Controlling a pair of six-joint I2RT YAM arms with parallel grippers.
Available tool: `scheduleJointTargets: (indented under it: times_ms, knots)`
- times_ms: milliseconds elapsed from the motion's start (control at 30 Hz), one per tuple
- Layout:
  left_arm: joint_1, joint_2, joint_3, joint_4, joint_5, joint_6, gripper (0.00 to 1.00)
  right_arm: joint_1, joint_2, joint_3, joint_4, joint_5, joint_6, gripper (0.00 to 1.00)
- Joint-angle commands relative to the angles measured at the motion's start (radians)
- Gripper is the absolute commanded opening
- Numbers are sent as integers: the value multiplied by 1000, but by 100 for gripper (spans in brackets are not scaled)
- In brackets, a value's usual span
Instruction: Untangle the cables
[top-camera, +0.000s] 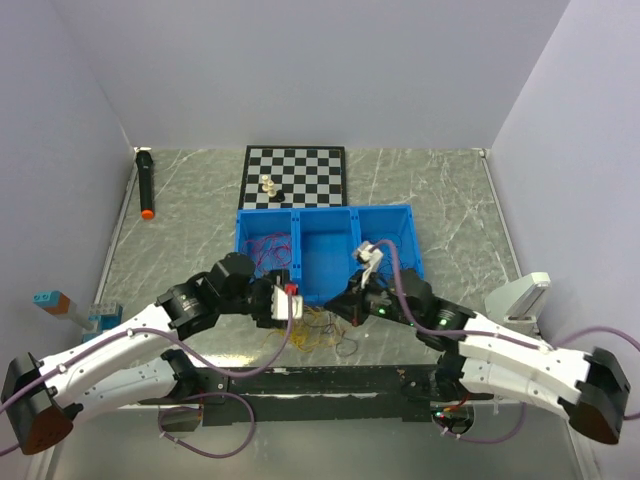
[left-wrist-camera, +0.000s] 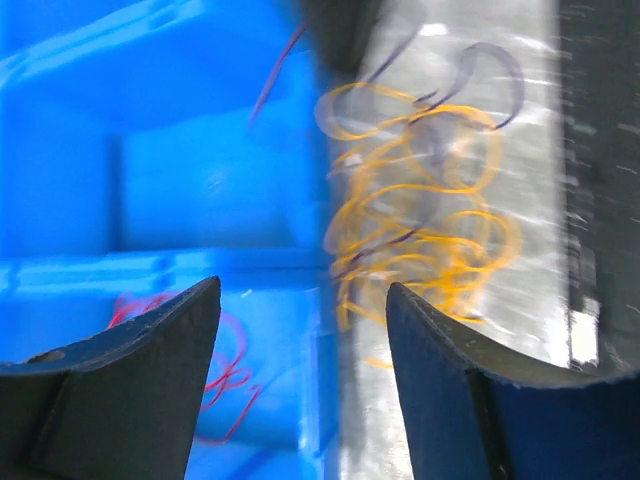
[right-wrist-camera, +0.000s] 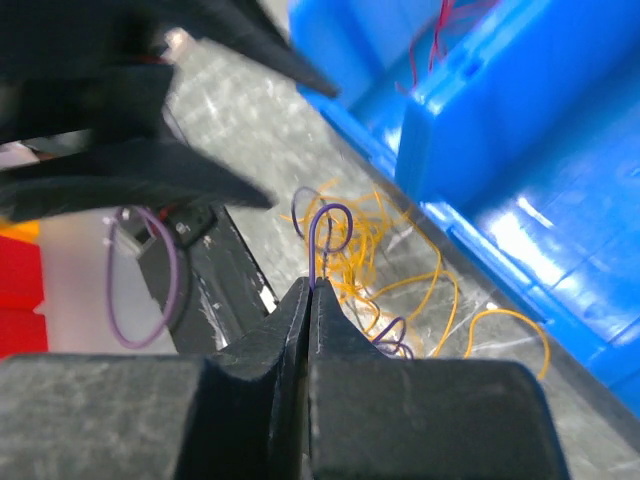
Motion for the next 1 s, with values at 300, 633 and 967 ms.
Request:
scheduleJointTargets:
  times_ms: [300, 633, 967]
  knots:
    - [65, 2, -71, -13, 237, -59, 72, 7, -181, 155, -253, 42, -61, 0]
    - [-63, 142, -86, 254, 160, -194, 70, 10, -219, 230, -325, 51, -74, 0]
    - [-107, 197, -123, 521, -78, -206, 56, 18, -241, 211, -318, 41, -62, 0]
